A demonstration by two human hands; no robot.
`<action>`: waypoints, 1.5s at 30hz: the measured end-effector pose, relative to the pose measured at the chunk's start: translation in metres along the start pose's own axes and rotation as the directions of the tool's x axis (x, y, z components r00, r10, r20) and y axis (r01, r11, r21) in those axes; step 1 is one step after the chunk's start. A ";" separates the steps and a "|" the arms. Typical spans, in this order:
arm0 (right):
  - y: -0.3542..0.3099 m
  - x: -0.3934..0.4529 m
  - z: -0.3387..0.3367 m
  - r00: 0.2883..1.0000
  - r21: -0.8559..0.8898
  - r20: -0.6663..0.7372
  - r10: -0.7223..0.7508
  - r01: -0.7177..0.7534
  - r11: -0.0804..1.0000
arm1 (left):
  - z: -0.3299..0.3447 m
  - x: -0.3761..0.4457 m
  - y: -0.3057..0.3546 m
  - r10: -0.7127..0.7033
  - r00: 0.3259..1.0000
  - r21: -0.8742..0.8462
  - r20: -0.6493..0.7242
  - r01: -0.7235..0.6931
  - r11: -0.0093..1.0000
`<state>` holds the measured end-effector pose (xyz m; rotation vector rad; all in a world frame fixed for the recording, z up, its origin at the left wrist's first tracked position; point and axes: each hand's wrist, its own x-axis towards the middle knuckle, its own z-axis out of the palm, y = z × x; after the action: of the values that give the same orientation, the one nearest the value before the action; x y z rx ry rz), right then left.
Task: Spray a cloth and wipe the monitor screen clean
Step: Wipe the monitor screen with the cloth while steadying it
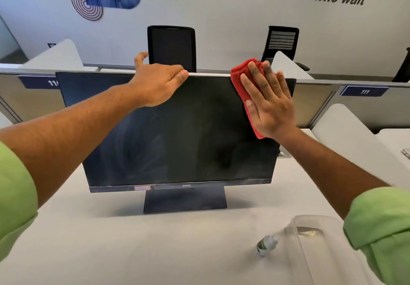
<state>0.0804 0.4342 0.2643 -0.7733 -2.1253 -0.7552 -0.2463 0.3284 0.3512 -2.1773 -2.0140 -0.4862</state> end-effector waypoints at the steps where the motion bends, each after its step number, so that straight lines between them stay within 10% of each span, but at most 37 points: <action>1: -0.005 -0.005 0.002 1.000 0.008 -0.001 0.018 -0.018 1.000 | 0.000 0.000 0.000 0.001 1.000 -0.002 -0.002 -0.001 1.000; 18: -0.100 -0.166 0.024 0.803 0.231 0.385 -0.454 0.392 0.890 | 0.003 -0.006 -0.002 0.097 0.995 0.100 -0.029 -0.093 0.991; 28: -0.041 -0.077 0.007 0.985 0.037 0.137 -0.103 0.099 0.994 | 0.005 -0.015 -0.004 0.189 0.980 0.177 -0.059 -0.176 0.968; 37: -0.016 -0.026 0.001 0.988 0.036 0.097 0.116 -0.120 0.992 | 0.013 -0.013 -0.004 0.206 0.973 0.274 -0.105 -0.170 0.946; 45: -0.074 -0.132 0.023 0.969 0.146 0.229 -0.092 0.060 0.987 | 0.015 -0.010 -0.004 0.214 0.969 0.285 -0.119 -0.174 0.943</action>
<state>0.0893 0.3655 0.1278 -0.7403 -2.4045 -0.5700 -0.2489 0.3239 0.3329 -2.0748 -1.6569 -0.3123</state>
